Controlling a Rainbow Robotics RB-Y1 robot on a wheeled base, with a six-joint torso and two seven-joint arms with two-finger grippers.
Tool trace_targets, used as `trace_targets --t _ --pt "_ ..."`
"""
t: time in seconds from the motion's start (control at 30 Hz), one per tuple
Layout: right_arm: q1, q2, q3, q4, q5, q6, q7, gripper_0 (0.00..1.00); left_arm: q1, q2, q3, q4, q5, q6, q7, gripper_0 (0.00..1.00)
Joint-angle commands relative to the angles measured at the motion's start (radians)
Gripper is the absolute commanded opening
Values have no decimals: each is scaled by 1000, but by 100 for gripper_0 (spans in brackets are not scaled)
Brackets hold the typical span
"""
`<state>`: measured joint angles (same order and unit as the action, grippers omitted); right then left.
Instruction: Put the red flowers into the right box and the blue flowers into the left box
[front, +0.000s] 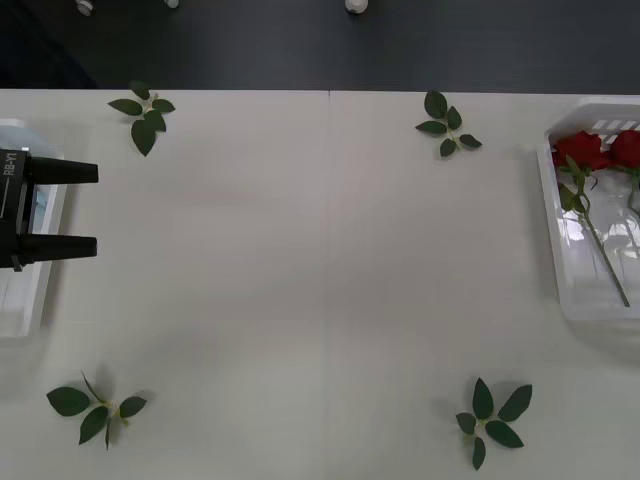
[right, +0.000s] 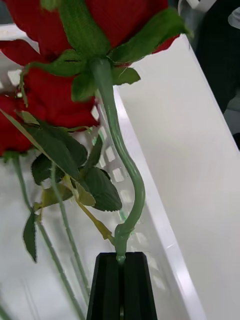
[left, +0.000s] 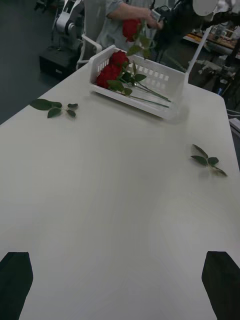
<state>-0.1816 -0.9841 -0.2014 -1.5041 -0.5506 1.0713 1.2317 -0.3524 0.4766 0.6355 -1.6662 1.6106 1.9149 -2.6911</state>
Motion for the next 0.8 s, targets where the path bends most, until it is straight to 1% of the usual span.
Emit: trace_targets --t 0.03,0.07,0.1,0.13,0.2,0.23,0.3,0.63,0.73,0.8 --pt "-50 -34 40 47 5 -76 61 27 -13 22 -8 -13 9 5 -14 100" --pt "-52 -34 45 53 -3 -88 63 35 -13 22 -8 -13 9 5 -14 100" --pt "-53 -36 51 59 -17 -108 64 46 -13 22 -8 -13 9 5 -14 100" --pt "-52 -34 56 65 -38 -129 68 52 -13 22 -8 -13 9 5 -14 100" --pt "-52 -34 63 73 -51 -160 78 61 -13 22 -8 -13 9 5 -14 100" --pt "-52 -34 68 73 -54 -174 86 67 -13 22 -8 -13 9 5 -14 100" --pt "-52 -34 68 73 -58 -183 94 72 -13 22 -8 -13 9 5 -14 100" --pt "-52 -34 73 68 -83 -188 109 72 -13 22 -8 -13 9 5 -14 100" --pt "-53 -34 68 47 -120 -186 109 72 -13 22 -8 -13 9 5 -14 100" --pt "-52 -34 51 21 -157 -159 109 72 -13 22 -8 -13 9 5 -14 100"
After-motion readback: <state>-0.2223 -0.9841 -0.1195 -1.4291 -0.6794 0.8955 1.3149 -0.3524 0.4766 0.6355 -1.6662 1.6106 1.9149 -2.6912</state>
